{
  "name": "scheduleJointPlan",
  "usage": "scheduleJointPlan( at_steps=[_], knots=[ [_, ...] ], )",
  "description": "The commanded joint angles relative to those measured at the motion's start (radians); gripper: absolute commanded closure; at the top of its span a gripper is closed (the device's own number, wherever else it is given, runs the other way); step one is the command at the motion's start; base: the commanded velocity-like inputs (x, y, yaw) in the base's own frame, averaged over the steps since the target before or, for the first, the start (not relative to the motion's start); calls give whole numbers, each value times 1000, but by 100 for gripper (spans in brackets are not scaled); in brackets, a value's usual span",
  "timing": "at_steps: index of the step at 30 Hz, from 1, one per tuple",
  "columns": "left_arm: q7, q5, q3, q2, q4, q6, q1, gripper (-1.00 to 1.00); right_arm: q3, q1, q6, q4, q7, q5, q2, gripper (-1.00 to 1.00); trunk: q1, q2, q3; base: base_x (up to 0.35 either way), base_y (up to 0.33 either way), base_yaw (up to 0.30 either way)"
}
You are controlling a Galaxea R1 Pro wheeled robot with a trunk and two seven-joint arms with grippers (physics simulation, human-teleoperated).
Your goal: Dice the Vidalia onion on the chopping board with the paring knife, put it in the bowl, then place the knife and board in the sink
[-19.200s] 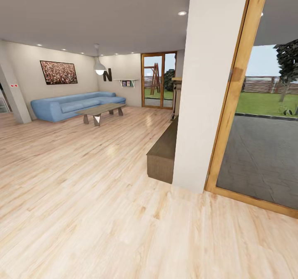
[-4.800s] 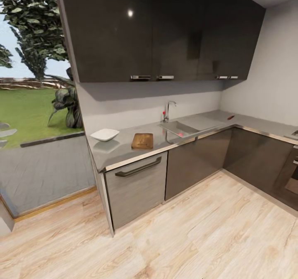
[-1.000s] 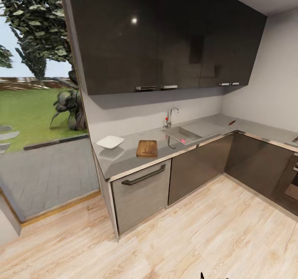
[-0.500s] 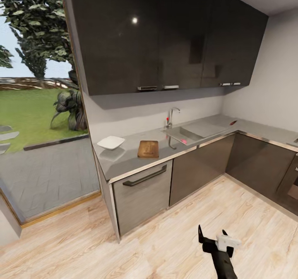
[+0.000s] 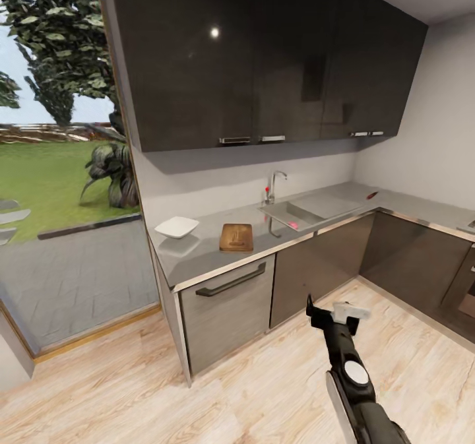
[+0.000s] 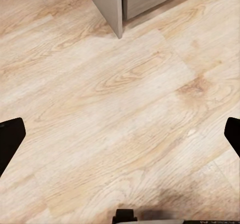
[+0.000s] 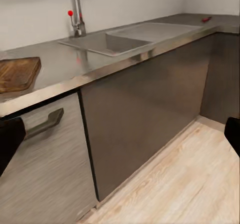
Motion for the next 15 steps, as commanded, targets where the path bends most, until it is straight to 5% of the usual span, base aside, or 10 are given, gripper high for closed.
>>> scheduleJointPlan(
  at_steps=[1,7,9,10,15],
  knots=[
    [0,1,1,0,0,-3,0,-100,8,-18,24,-2,-11,0,3,-100,0,-1,-1,0,0,0],
    [0,1,0,0,0,-3,0,-100,42,-211,193,2,-71,37,86,-100,0,-1,-1,0,0,0],
    [0,1,0,0,-1,-3,0,-100,44,-246,227,17,-75,50,89,-100,0,-1,-1,0,0,0],
    [0,1,1,0,-1,-3,0,-100,51,-322,276,75,-78,59,89,-100,0,-1,-1,0,0,0],
    [0,1,0,0,-1,-3,0,-100,60,-515,301,299,-80,63,89,-100,0,-1,-1,0,0,0]
  ],
)
